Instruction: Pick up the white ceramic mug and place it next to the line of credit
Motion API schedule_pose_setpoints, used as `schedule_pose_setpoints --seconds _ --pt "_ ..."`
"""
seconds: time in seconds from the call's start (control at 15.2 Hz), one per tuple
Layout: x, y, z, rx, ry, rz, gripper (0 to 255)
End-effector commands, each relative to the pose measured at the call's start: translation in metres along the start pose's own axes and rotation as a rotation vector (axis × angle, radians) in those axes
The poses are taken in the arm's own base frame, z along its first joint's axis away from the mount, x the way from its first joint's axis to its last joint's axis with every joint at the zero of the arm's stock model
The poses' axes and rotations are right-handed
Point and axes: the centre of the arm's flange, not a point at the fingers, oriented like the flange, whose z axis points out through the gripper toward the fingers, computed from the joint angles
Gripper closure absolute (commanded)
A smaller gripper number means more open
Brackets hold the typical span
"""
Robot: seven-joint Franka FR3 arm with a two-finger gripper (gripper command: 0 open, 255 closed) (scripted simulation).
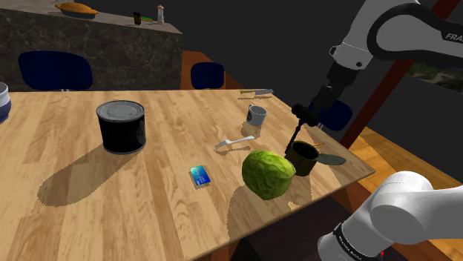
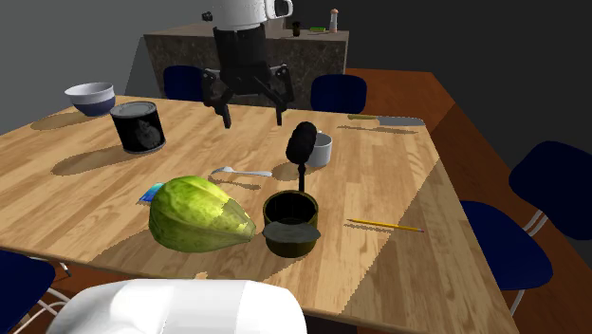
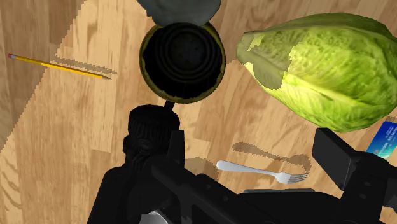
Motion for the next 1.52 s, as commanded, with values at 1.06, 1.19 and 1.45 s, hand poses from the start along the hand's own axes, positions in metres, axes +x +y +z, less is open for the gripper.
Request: schedule_pose_setpoints --seconds 1.06,1.19,1.45 --pt "0.172 0.051 0.116 -0.003 -0.021 -0.011 0" --pt "0.194 0.058 0.13 -0.004 -0.024 -0.012 0" --pt "0.236 0.07 0.16 -0.005 -0.029 -0.015 0"
